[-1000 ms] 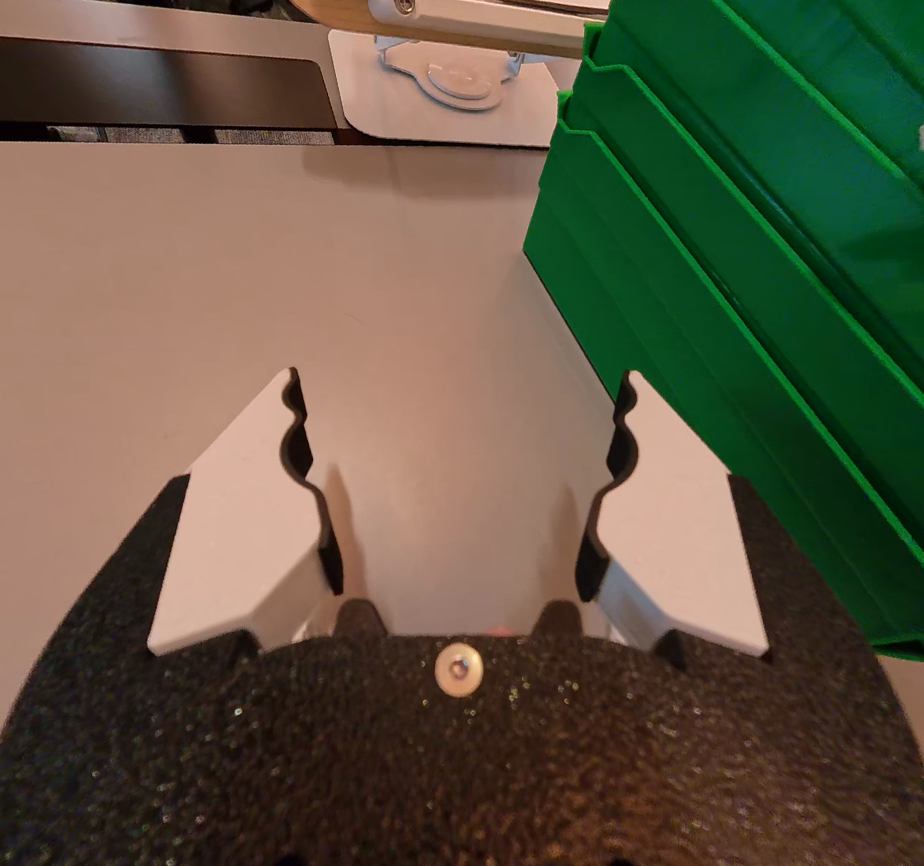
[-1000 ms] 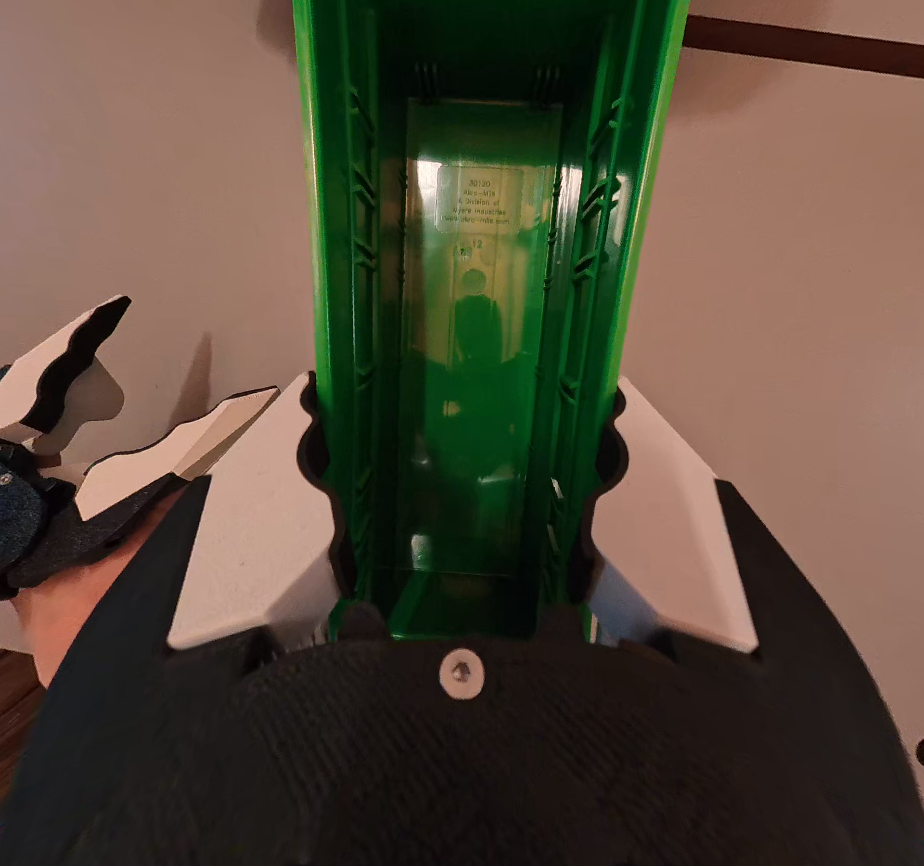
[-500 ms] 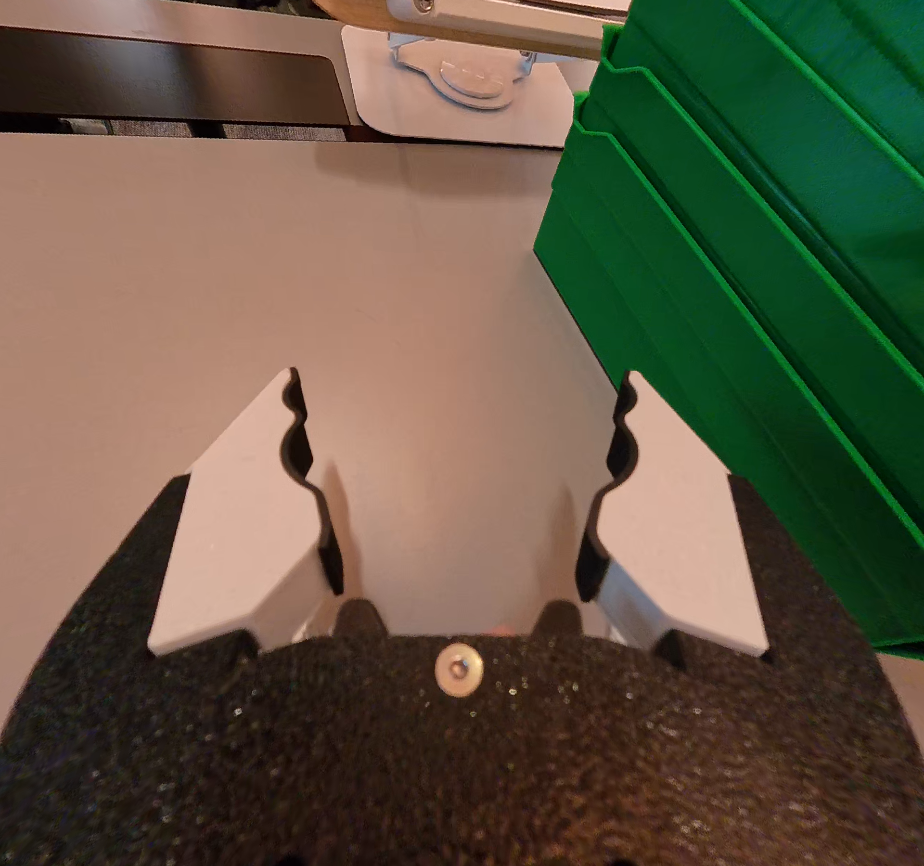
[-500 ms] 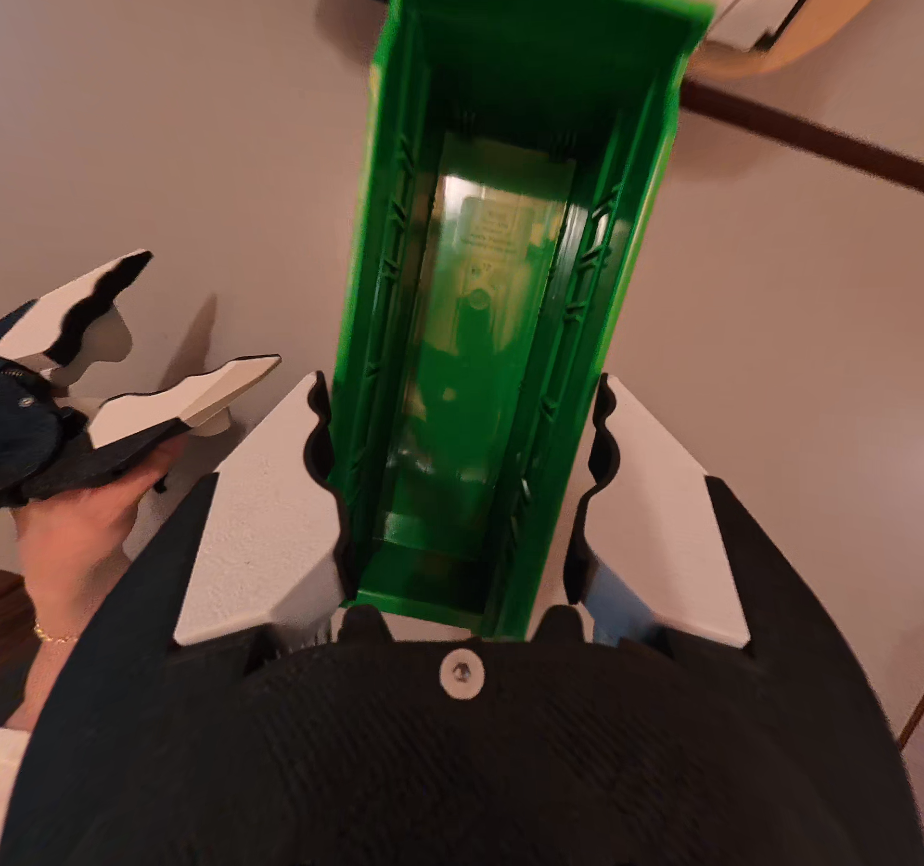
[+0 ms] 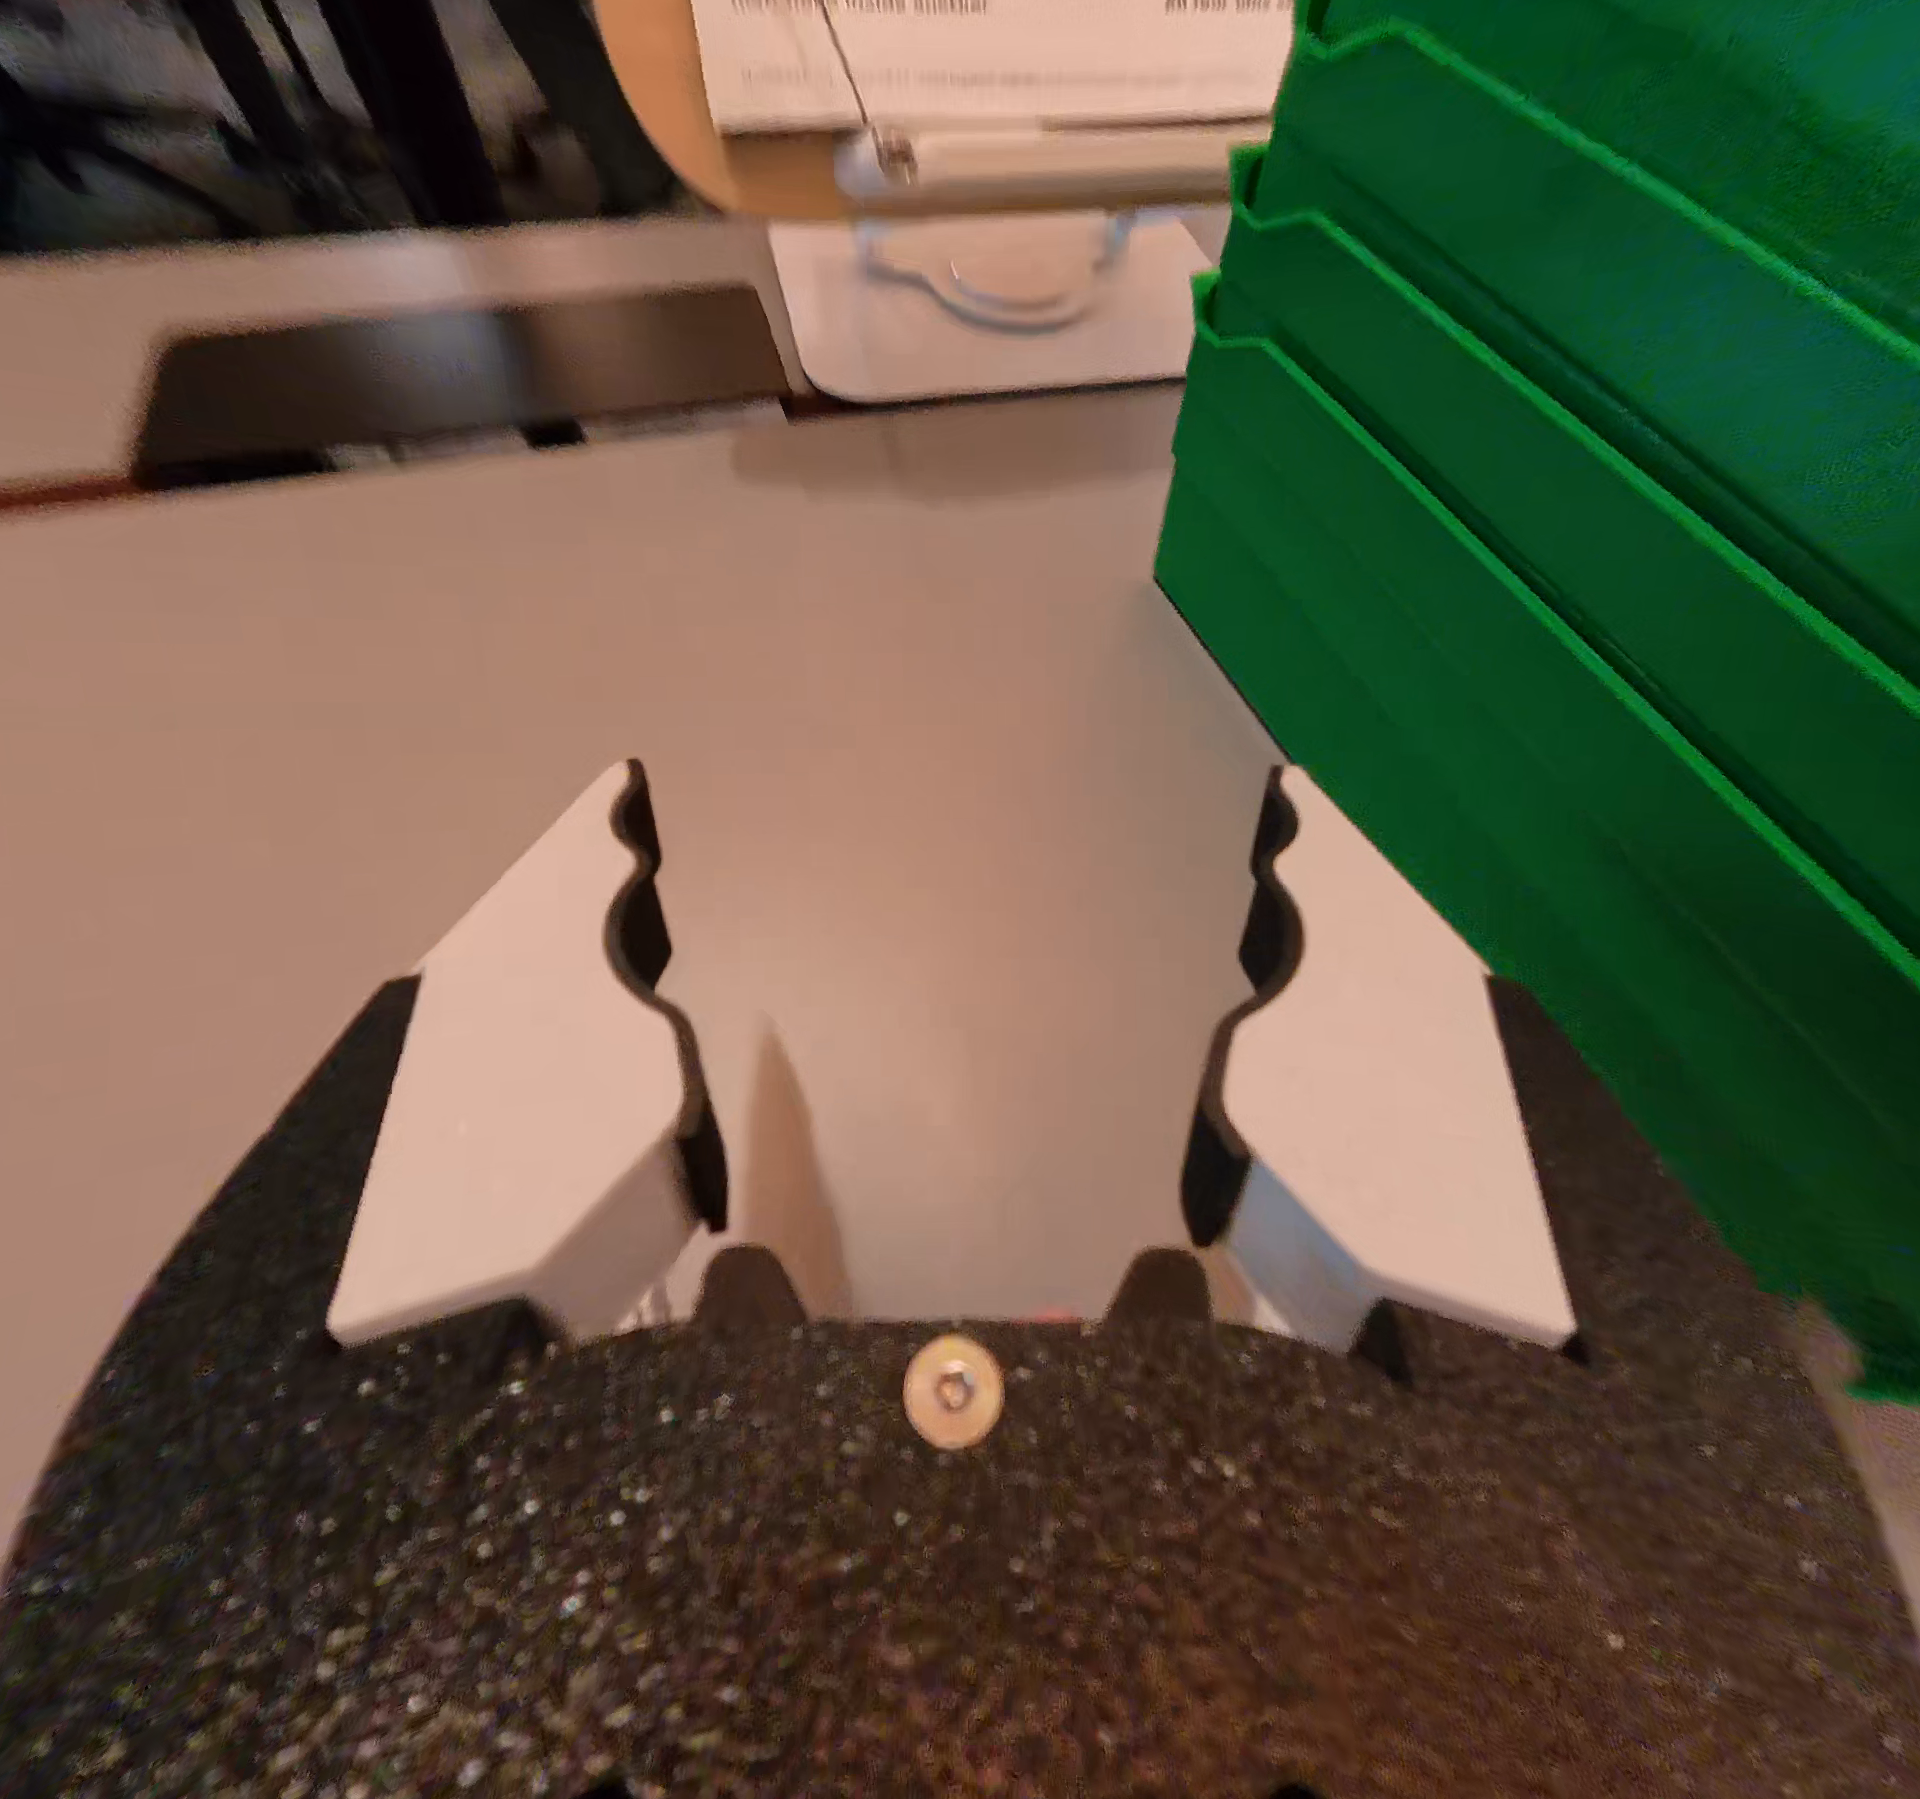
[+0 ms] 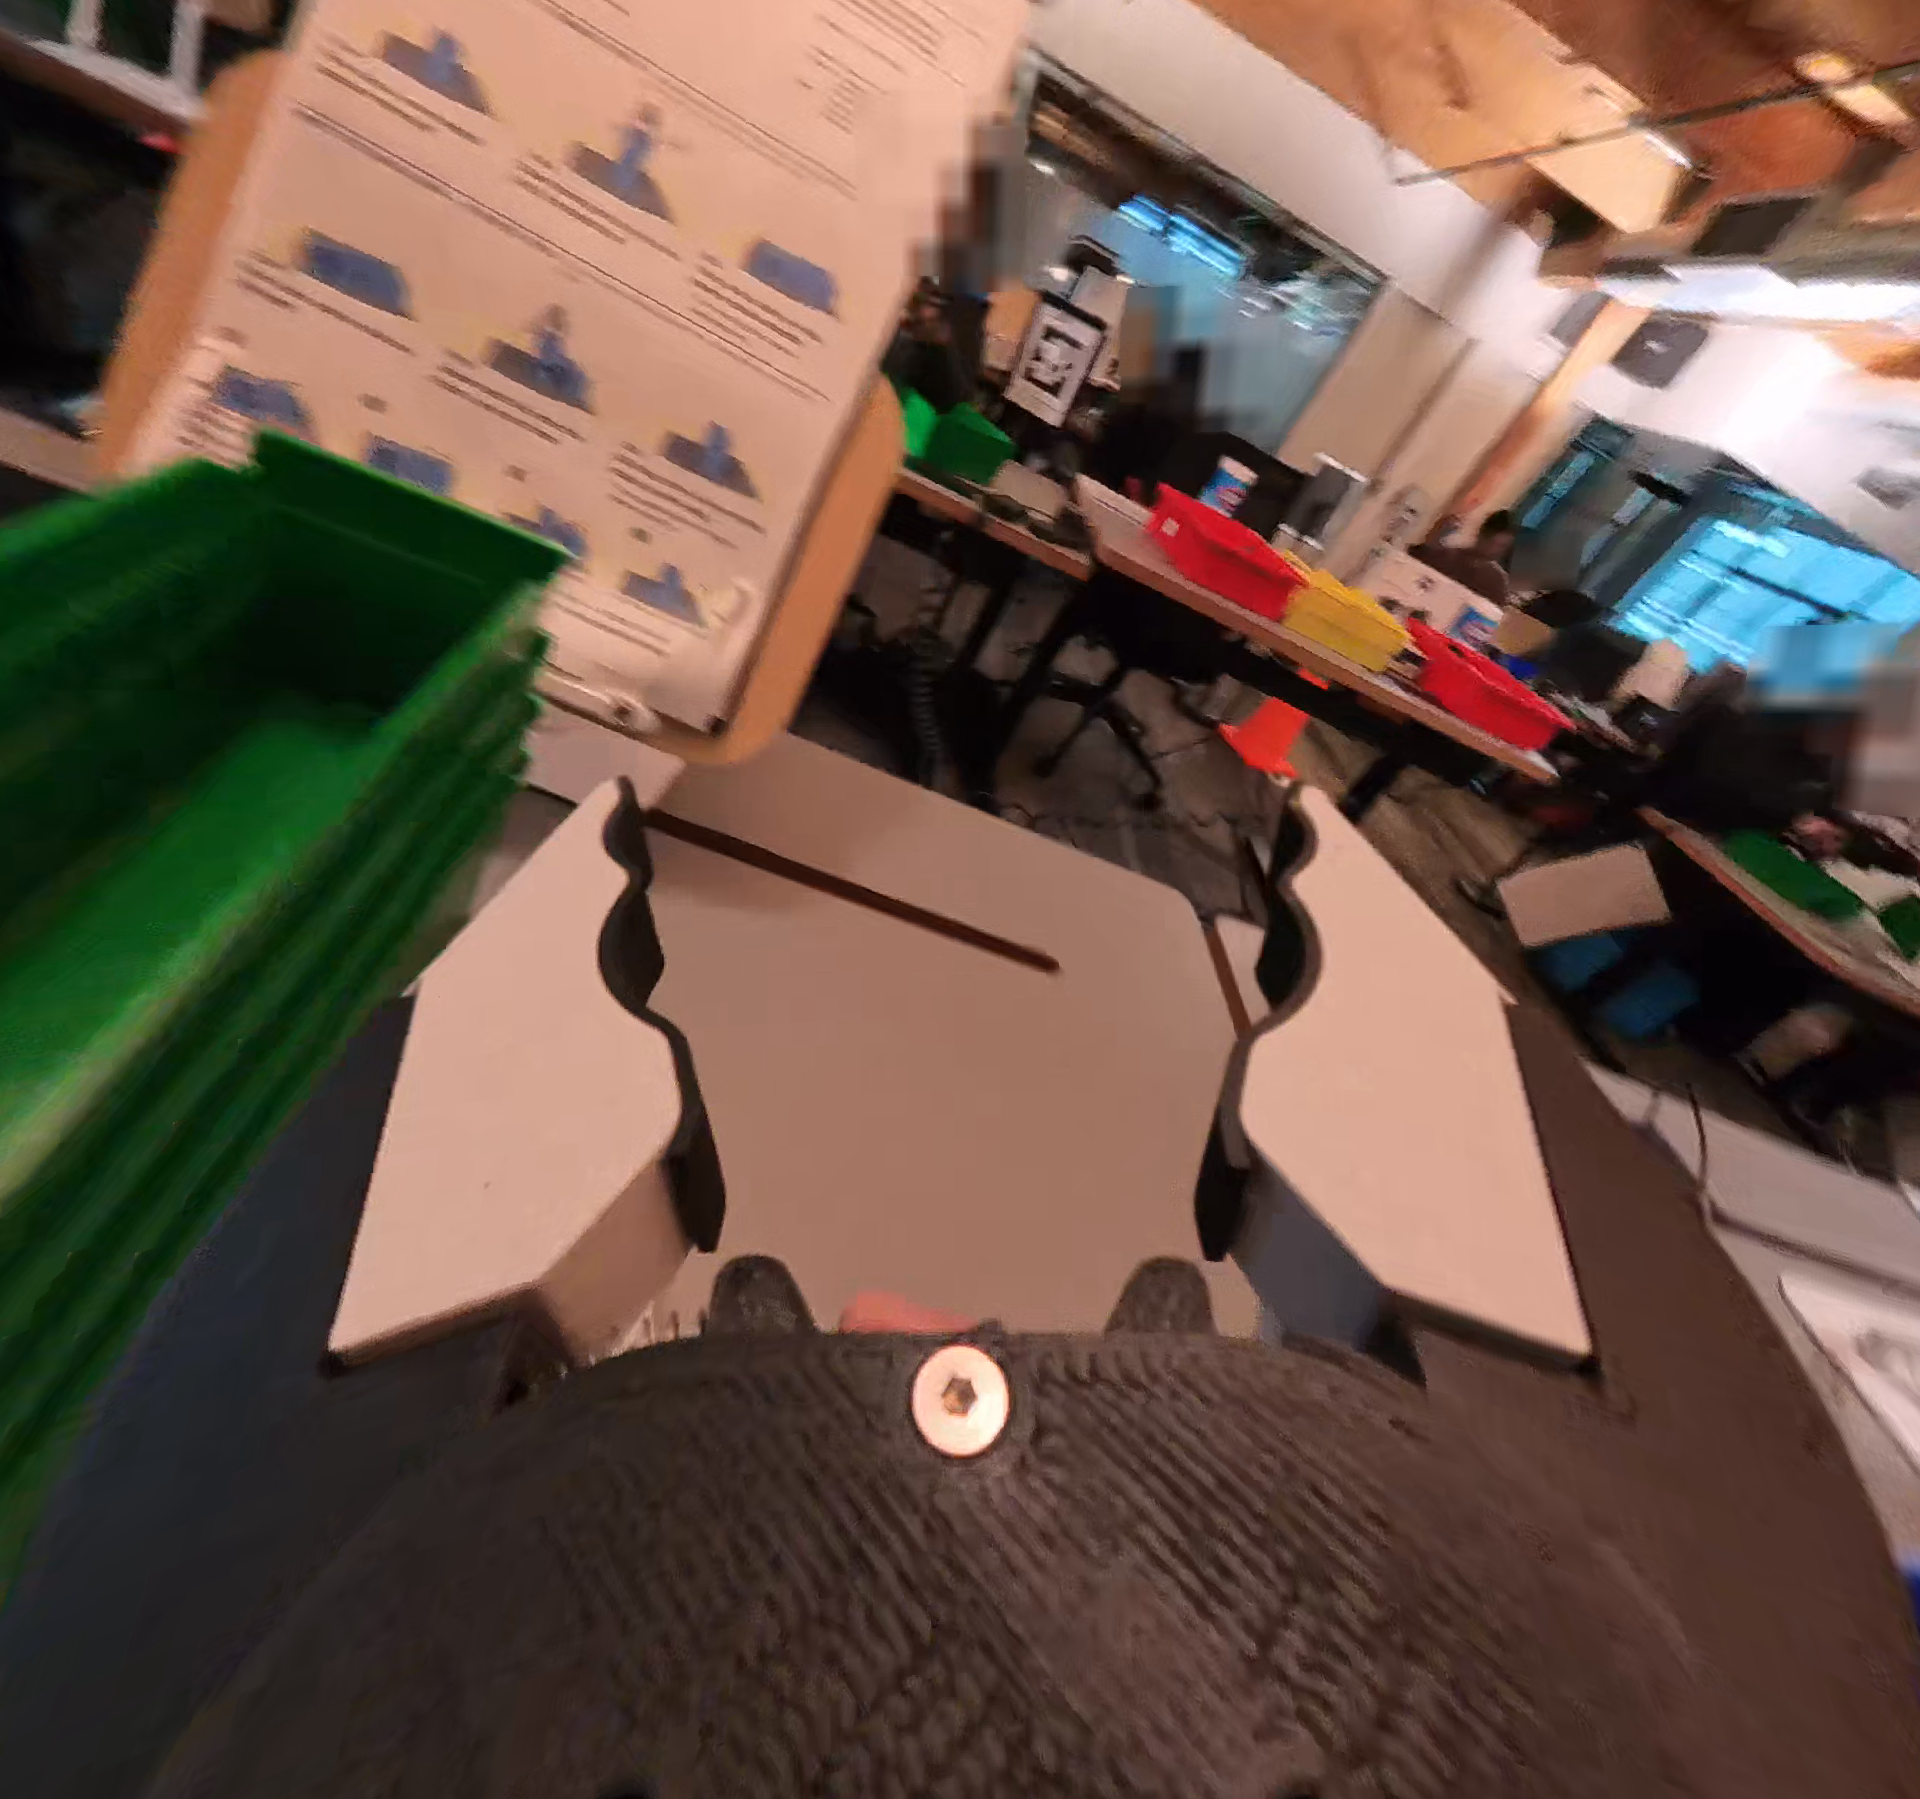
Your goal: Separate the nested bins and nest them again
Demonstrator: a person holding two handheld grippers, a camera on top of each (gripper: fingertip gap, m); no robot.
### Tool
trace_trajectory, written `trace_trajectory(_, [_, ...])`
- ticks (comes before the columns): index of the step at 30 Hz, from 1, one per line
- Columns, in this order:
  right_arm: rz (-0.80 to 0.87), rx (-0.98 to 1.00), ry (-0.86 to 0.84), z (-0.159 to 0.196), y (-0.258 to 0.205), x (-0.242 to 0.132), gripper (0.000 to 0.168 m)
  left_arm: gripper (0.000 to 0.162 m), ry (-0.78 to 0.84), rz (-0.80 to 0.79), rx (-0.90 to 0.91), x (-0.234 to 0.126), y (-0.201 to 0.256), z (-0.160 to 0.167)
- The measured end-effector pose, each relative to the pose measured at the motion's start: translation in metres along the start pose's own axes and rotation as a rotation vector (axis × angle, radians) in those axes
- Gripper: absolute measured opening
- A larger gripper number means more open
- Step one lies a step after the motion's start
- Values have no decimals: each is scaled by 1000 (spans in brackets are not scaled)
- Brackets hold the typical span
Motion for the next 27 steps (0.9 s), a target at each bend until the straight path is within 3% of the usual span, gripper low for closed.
trace_trajectory(5, [114,146,-16,89,29,-59,125,102,156,8,94,-9,9,-29])
trace_trajectory(9, [84,170,-23,130,21,-88,125,103,186,38,66,-14,22,-38])
trace_trajectory(14, [4,275,-1,145,5,-99,118,105,134,53,29,-26,40,-35])
trace_trajectory(20, [-69,413,23,143,-5,-97,111,104,133,221,-86,-56,106,-52])
trace_trajectory(21, [-110,406,16,142,-8,-97,108,103,134,248,-83,-61,118,-51])
trace_trajectory(24, [-87,378,-8,147,1,-101,110,72,116,212,-42,-71,133,-41])
trace_trajectory(27, [-98,438,3,147,6,-105,102,74,157,179,-27,-88,137,-44])
Point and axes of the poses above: each gripper's, where its closed fingertips meet, x out along the fingers, z out of its underside, y = z × x across the jaws, the point moved 2 cm from there along -x, back along the fingers, and after that the axes turned 15 degrees about y, right-handed, at the moved point
